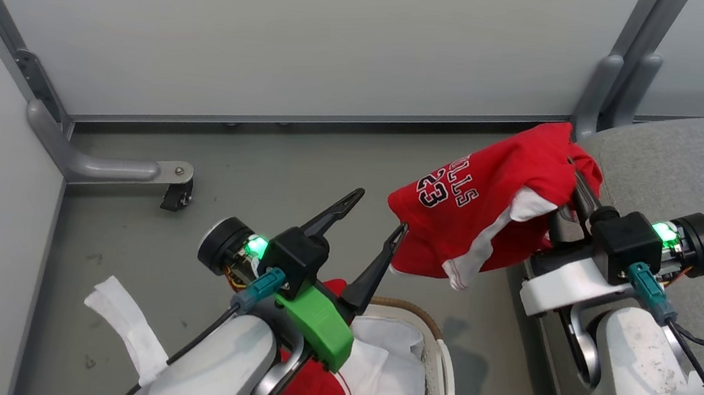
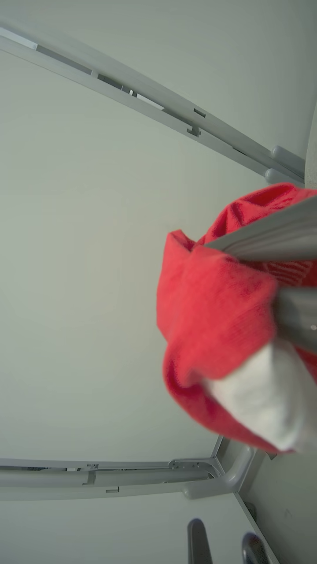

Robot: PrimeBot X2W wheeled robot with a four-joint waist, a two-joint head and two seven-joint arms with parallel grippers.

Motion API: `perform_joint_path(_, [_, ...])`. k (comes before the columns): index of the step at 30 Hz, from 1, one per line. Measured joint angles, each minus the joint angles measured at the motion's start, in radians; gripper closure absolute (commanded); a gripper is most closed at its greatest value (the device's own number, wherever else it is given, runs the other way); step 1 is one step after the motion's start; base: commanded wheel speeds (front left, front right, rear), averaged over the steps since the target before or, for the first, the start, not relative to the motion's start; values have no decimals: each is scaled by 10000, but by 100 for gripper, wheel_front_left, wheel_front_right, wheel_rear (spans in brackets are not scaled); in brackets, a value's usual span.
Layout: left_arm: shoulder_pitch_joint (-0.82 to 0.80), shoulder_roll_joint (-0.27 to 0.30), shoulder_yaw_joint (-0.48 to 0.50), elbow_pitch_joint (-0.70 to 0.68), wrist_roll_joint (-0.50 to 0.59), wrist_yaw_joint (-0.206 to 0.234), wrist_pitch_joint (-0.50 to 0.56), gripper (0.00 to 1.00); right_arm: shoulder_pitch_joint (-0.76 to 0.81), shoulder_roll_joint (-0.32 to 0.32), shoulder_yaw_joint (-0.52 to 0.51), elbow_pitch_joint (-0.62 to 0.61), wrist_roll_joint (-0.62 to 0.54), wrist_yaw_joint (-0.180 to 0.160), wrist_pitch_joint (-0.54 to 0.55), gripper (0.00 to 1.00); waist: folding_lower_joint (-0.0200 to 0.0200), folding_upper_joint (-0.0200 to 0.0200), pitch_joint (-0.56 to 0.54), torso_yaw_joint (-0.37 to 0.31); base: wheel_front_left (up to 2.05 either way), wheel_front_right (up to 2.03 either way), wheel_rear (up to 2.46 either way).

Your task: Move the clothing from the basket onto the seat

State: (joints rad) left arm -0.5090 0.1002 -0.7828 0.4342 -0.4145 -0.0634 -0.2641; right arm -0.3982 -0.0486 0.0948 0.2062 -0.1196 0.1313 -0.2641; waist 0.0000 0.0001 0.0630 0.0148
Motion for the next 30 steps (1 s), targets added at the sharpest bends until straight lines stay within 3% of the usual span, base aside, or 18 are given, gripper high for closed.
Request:
perform_joint_path(12, [988, -380, 1068, -422, 874, -408, -2, 0, -25, 0, -349, -67, 217, 0, 0, 100, 0, 0, 263, -731, 0, 0, 0])
perform_joint_path(30, [1143, -512, 1193, -508, 1471, -612, -2, 0, 138, -6, -1068, -153, 393, 2, 0, 100, 0, 0, 972, -3520, 0, 0, 0])
